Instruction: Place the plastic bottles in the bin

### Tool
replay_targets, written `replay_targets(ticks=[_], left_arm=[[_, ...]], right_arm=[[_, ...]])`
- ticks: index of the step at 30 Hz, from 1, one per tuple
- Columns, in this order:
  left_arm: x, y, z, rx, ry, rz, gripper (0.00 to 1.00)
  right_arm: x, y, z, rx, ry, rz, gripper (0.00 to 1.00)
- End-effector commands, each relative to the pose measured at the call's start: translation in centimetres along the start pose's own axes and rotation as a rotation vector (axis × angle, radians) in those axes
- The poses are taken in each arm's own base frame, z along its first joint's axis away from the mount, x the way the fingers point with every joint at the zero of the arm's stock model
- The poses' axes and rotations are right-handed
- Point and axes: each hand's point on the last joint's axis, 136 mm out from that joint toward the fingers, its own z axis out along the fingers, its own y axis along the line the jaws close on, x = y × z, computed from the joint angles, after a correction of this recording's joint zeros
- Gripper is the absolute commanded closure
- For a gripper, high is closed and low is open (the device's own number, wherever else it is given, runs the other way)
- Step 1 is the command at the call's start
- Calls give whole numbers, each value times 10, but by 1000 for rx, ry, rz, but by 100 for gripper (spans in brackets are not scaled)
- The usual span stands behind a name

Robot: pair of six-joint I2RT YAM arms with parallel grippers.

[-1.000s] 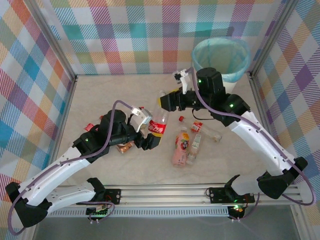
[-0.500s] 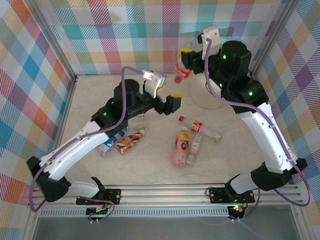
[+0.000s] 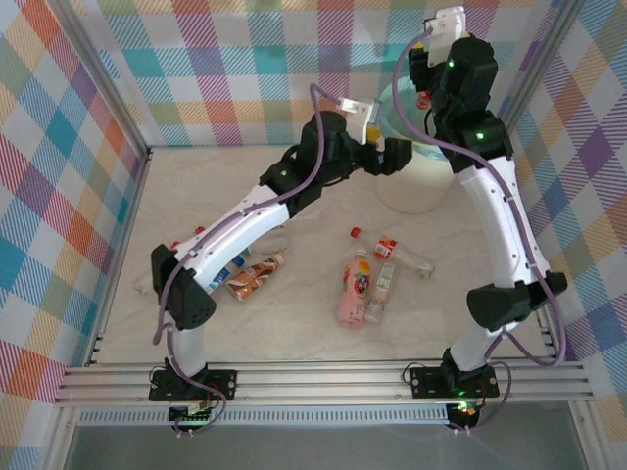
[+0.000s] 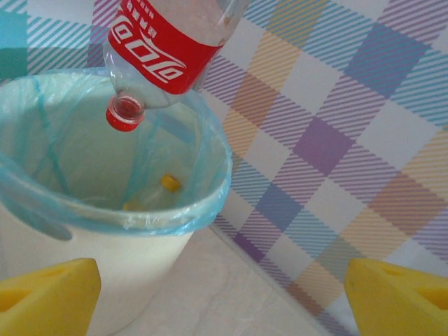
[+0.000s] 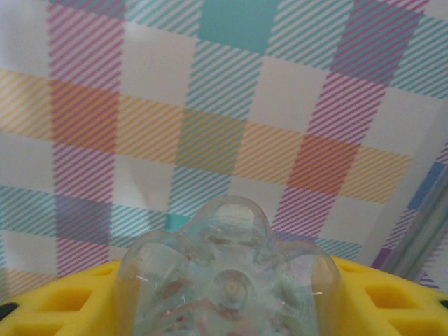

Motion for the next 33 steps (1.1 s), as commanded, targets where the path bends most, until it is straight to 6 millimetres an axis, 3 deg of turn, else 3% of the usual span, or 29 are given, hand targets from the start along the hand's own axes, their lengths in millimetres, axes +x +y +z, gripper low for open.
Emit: replay_targets(ticks=[1,3,10,22,33], left_arm=[[-15,8,14,2,-9,-85,11],[-20,12,24,-5,-6,-111,11],[4,42,47,-78,81,-208,15],[47,69,43,-162,209,-224,16],[54,76,41,-175,214,-241,16]], right_arm=[[14,-11,14,60,55,-17,51],[29,-6,20,56,98,-12,50],[65,2,20,47,227,54,51],[133,23,9,10,428,153,47],[168,34,14,10,511,139,41]])
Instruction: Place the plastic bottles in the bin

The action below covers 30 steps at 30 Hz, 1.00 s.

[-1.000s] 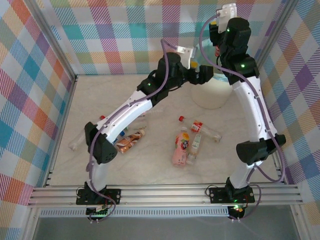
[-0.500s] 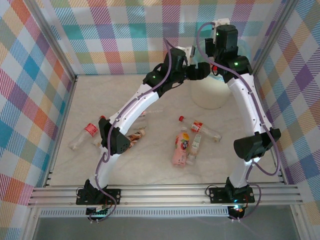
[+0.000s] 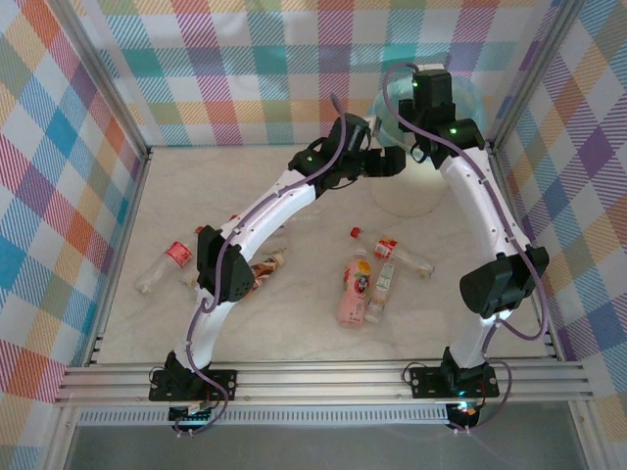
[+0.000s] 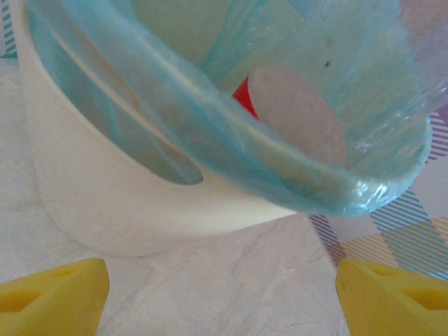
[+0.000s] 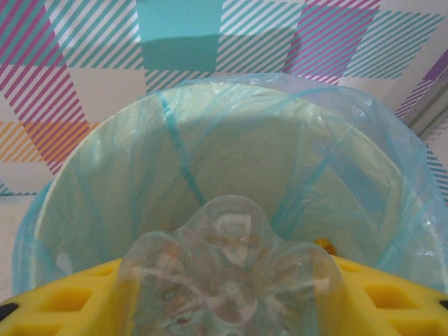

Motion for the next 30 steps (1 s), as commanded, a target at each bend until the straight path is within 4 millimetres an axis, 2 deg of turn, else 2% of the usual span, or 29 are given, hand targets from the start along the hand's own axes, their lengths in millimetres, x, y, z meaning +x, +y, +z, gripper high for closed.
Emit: replay_targets(ticks=[1,10,25,30], left_arm=[[-31,-19,-32,49,-75,0,16],[-35,-16,-35,40,-84,-10,16],[-43,-18,-43,41,-105,-15,16],[-49,-24,-69,21,-106,30,17]], right_arm=[[5,1,-5,-8,22,19,39],[1,-1,-7,-2,11,23,24],[-13,-3,-19,-20,-11,37,23],[-29,-2,-42,-78,-38,70,24]])
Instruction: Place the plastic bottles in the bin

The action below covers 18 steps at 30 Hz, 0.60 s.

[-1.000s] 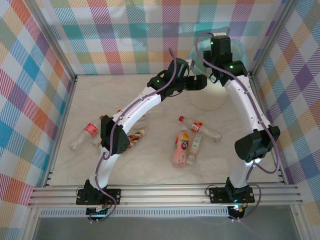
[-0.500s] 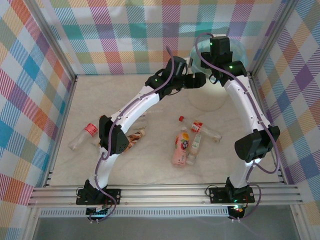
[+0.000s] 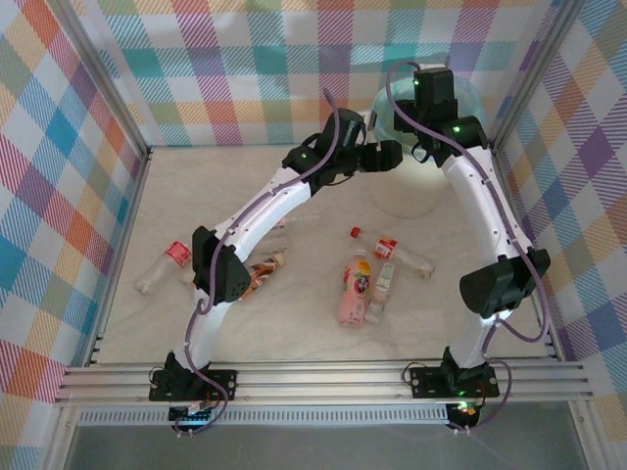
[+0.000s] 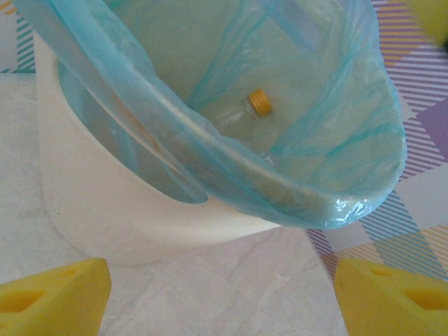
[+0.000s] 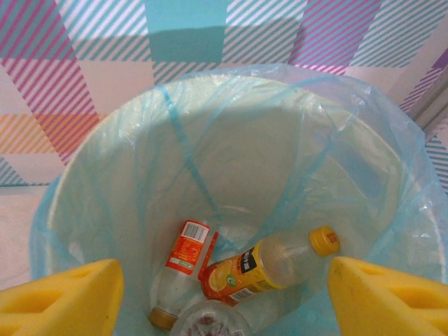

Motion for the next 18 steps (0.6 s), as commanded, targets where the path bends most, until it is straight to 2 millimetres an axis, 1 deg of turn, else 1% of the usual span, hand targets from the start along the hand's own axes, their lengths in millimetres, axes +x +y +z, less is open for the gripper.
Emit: replay_targets(ticks=[1,5,7,9,11,13,14,16,18], left_arm=[[-37,-23,-61,13,-78,55,17],[-26,-16,-95,-46,-45,106,17],[-12,-6,-114,-83,-26,127,17],[-2,7,-136,-138,-24,144,16],[16,25,-156,-206,-4,172,16],[40,50,-178,-288,38,190,15],[54,58,-186,-313,69,194,15],[90,80,-201,-362,153,202,15],[121,102,-218,-418,222,200,15]], right_arm=[[-28,2,-36,-69,-66,54,25],[-41,13,-67,-143,-113,58,25],[-41,24,-82,-192,-124,50,26],[-38,40,-94,-246,-124,34,26],[-29,60,-106,-313,-114,3,26],[-16,82,-115,-379,-98,-31,26],[-8,92,-117,-406,-83,-46,26],[13,109,-122,-461,-43,-65,26],[37,122,-124,-510,13,-71,26]])
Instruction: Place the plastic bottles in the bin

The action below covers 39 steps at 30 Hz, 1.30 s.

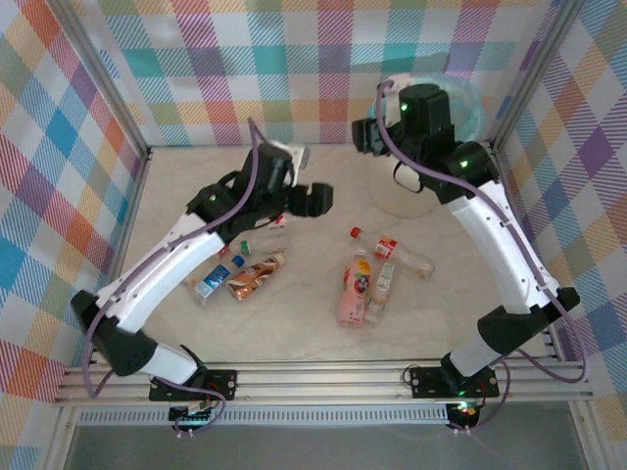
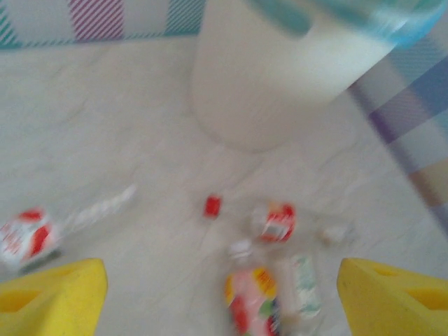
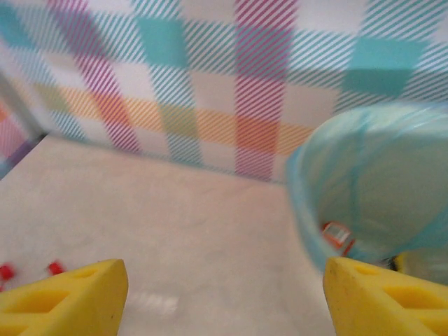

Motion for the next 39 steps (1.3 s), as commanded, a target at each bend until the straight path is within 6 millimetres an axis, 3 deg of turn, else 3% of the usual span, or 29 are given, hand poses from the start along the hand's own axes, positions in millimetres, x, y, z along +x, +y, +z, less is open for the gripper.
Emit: replay_targets(ticks=[1,5,8,12,16,25,39], left_arm=[[74,43,-5,-129,188,43,15],[121,36,-18,-44,257,-22,14],[141,5,-15,83,247,-76,13],[167,-36,3,183,269,-94,11],[194,-55,31,152,351,-74,10],[231,-76,83,117,497,-108,9],[266,-81,114,69,647,-72,12]], right_arm=[[42,25,9,-101,102,21,27],[97,30,12,-122,220,68,27],[136,30,9,-137,288,114,26],[183,24,-1,-123,385,154,24],[212,10,-20,-73,454,175,24],[236,-20,-61,8,426,182,22],[251,-32,-73,54,441,179,21]])
